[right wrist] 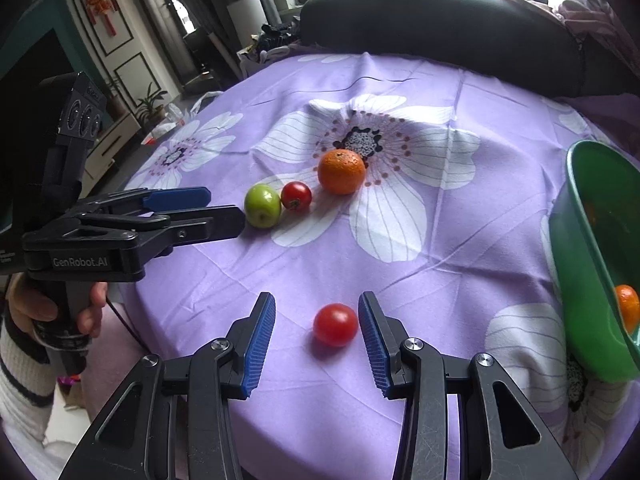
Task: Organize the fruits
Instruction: 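Move the left gripper to the green fruit while the right gripper approaches a tomato, then close the left gripper on the green fruit while the right gripper grasps the tomato, then carry the green fruit and tomato into the green bowl and open both grippers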
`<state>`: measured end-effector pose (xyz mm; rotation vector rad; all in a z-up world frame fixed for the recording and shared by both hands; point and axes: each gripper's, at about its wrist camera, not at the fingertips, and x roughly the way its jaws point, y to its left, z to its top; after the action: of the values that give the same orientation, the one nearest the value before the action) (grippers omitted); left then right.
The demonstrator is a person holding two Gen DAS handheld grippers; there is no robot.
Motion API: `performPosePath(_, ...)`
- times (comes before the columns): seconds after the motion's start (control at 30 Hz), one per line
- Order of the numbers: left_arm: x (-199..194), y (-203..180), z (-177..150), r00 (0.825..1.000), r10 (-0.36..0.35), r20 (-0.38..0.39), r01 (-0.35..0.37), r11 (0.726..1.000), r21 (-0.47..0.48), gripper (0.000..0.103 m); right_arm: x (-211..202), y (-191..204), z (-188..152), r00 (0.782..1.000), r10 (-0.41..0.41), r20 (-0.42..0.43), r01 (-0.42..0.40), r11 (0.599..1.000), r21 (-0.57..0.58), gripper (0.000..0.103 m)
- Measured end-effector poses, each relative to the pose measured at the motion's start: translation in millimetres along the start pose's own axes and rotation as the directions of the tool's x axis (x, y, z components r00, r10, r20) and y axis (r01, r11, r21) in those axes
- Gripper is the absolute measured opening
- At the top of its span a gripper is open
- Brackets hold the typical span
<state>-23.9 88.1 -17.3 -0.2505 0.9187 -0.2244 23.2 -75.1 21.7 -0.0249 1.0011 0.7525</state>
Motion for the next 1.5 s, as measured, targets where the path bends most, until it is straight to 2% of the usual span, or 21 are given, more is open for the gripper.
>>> performPosePath(0.13,9,9,9,1.0,-0.005,-0.02,0.005,1.0,0.005,0.066,21,6,9,0.999,0.044,-0.007,-0.044,0.999,0.011,0.044)
performPosePath(0.23,14,15,16,1.0,-0.006,-0.028,0.006,1.0,0.009,0.065,35,12,19,0.997,0.072,-0.013,-0.072,0.997,0.017,0.044)
performPosePath(0.63,28,24,25,0.994,-0.079,-0.077,0.079,0.997,-0.005,0.056,71,20,45,0.995,0.092,-0.043,-0.091,0.995,0.026,0.044)
performPosePath(0.7,33,23,25,0.993,-0.065,-0.096,0.066,0.998,0.011,0.051,75,19,48,0.994,0.098,-0.048,-0.096,0.995,0.033,0.044)
performPosePath(0.83,35,25,25,0.992,-0.074,-0.103,0.076,0.997,0.016,0.047,82,22,51,0.994,0.093,-0.06,-0.092,0.996,0.019,0.044)
performPosePath(0.93,37,28,25,0.99,-0.093,-0.107,0.094,0.996,0.001,0.041,83,25,53,0.994,0.095,-0.063,-0.095,0.995,0.005,0.044)
performPosePath(0.97,38,28,25,0.99,-0.093,-0.109,0.094,0.996,-0.002,0.038,85,25,54,0.993,0.099,-0.066,-0.099,0.995,0.002,0.039)
performPosePath(1.23,34,26,24,0.99,-0.1,-0.103,0.1,0.995,-0.011,0.038,81,28,53,0.996,0.075,-0.047,-0.076,0.997,-0.022,0.037)
performPosePath(1.5,21,4,28,0.992,-0.101,-0.072,0.104,0.994,0.031,0.038,59,26,50,0.998,0.06,0.003,-0.06,0.998,-0.024,0.037)
